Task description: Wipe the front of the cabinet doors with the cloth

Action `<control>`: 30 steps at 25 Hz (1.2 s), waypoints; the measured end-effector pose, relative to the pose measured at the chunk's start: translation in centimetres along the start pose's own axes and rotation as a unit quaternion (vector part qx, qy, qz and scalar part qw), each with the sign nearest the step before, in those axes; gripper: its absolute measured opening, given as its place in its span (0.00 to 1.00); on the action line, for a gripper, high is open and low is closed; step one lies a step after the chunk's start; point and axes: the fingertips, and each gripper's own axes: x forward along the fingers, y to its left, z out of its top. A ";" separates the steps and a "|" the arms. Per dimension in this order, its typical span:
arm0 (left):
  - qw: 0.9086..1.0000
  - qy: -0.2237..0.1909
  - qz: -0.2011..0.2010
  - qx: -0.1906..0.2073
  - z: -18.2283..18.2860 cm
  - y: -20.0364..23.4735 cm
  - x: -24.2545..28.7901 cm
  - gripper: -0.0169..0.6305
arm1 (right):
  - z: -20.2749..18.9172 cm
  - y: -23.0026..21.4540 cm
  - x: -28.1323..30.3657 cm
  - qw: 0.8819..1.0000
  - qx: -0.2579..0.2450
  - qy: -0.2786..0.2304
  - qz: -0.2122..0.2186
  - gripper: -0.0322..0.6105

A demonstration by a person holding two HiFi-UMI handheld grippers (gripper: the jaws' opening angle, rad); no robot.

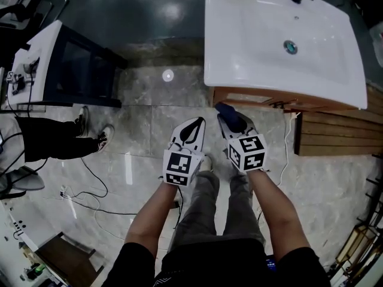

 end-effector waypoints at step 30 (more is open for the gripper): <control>0.999 0.004 -0.039 0.001 1.8 -9.4 9.3 0.04 | -0.2 -15.6 -5.8 0.998 0.019 -0.013 -0.064 0.22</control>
